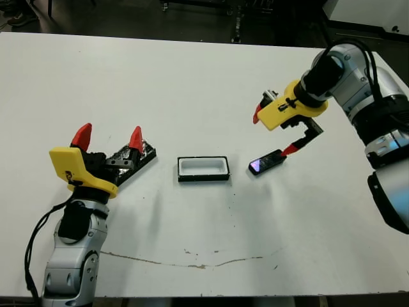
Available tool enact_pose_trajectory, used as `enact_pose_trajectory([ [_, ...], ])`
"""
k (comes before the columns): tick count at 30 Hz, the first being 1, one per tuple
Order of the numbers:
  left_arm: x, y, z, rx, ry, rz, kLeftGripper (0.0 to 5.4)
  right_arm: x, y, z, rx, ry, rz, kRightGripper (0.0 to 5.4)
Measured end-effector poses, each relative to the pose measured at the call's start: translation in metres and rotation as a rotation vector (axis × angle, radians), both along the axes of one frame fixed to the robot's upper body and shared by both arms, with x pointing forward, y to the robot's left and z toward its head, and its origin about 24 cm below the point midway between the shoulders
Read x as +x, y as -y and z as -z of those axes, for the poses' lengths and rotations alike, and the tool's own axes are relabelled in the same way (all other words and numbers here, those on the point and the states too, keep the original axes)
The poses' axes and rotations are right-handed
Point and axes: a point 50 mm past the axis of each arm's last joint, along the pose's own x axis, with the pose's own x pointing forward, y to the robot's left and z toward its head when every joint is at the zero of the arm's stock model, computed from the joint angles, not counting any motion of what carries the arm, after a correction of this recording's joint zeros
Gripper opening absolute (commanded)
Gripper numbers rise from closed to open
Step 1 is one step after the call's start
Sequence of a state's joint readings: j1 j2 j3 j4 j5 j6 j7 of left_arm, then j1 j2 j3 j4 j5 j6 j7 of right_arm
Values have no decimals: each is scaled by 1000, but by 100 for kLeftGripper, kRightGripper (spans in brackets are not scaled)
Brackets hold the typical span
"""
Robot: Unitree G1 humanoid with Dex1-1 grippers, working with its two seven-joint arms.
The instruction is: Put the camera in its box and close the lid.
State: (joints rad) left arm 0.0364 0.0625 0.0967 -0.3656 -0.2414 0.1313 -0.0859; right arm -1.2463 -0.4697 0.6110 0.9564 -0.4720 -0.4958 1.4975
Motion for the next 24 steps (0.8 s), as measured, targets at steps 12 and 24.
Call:
enact_pose_trajectory([
  [12, 0, 1, 0, -2, -1, 0, 539, 1, 5, 6, -29, -12, 36, 540],
  [24, 0, 1, 0, 6, 1, -4, 539, 2, 10, 18, -30, 3, 64, 540],
])
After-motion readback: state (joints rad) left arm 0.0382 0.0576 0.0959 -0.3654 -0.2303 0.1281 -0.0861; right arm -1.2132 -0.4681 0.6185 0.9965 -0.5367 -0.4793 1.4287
